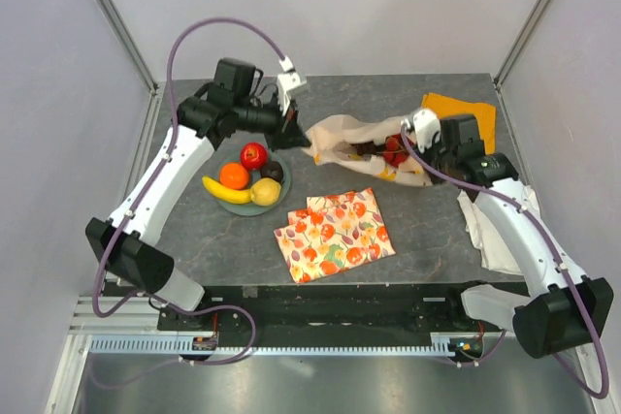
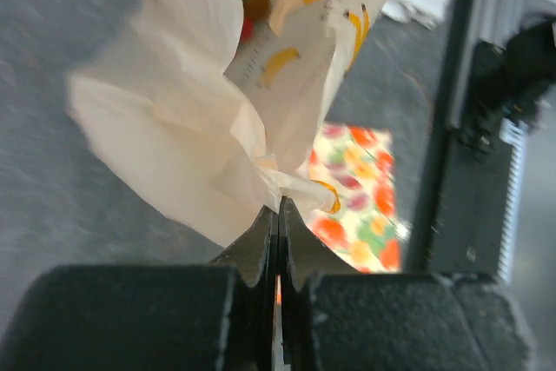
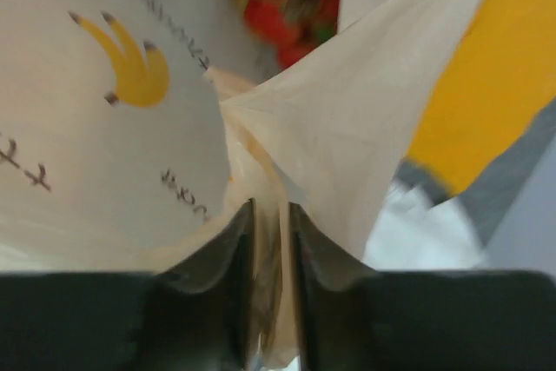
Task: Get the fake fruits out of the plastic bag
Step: Adjust the plastic bag at the center of the board.
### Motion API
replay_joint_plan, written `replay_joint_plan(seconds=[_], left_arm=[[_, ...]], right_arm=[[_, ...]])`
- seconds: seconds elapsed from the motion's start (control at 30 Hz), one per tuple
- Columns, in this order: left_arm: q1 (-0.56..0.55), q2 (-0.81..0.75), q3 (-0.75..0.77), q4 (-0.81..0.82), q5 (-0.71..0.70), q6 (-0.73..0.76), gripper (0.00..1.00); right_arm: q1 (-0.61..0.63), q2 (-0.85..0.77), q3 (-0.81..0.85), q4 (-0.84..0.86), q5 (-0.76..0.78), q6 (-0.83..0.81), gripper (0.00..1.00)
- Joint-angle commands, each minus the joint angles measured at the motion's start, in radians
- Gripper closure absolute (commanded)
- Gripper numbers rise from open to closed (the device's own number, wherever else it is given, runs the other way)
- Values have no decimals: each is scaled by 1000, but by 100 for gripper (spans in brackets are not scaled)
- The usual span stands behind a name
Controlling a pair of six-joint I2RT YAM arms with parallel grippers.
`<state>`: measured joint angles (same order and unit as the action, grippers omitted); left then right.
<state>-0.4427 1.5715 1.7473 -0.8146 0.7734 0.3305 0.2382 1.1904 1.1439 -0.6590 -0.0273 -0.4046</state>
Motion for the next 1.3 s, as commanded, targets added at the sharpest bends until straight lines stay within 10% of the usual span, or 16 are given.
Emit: replay_joint_plan(seconds=[0.0, 0.23, 0.67, 0.9, 1.27], left_arm=[[-20, -112, -190, -21, 102, -2, 98], [-47, -131, -282, 51, 130, -68, 98], [-47, -107, -244, 150, 9, -231, 98], [-40, -90, -190, 157, -25, -277, 98], [-56, -177, -333, 144, 50, -220, 98]], right_arm=[[0, -67, -29, -223, -57, 23, 63], [0, -69, 382, -406, -337, -115, 40], [134, 251, 327, -162, -485, -158, 66], [96, 354, 245, -140, -309, -155, 77], [38, -48, -138, -200, 135, -168, 73]])
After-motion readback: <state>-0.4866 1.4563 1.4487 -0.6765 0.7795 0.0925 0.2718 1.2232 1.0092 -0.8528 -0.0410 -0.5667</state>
